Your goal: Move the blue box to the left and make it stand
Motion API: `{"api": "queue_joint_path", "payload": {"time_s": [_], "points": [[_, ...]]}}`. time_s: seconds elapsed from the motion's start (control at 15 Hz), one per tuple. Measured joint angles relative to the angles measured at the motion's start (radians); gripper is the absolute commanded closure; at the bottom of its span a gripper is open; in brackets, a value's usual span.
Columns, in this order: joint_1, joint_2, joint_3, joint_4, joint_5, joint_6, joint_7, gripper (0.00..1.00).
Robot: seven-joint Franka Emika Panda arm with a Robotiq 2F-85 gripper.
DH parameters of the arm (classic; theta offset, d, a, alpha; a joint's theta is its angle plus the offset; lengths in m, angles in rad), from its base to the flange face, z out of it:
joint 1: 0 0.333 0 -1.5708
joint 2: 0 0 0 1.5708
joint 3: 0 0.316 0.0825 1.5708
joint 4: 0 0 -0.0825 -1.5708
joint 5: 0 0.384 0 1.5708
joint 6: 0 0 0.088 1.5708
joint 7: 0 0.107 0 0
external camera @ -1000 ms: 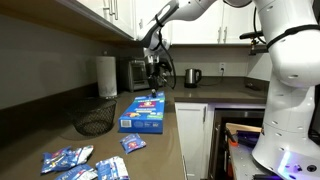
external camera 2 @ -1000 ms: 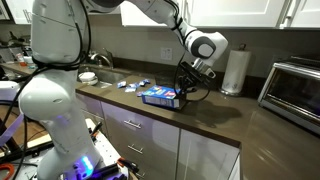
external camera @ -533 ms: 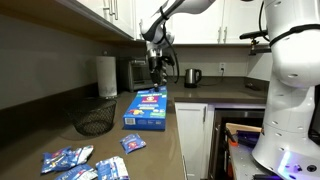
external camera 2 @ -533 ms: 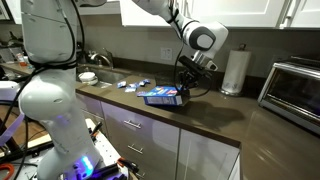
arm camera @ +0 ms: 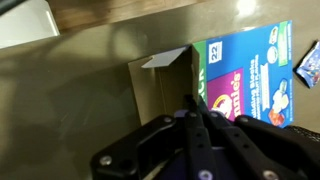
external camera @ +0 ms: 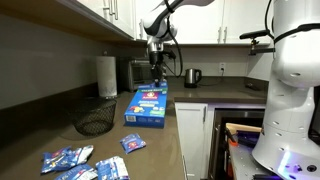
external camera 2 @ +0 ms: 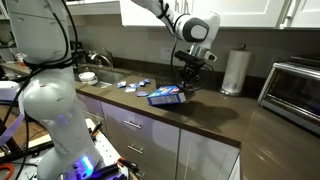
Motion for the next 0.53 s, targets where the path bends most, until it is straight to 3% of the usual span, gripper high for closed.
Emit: {"api": "queue_joint_path", "payload": {"time_s": [0.53], "points": [[0.042, -0.129, -0.002, -0.105, -0.120, 0.082, 0.128, 1.00]]}}
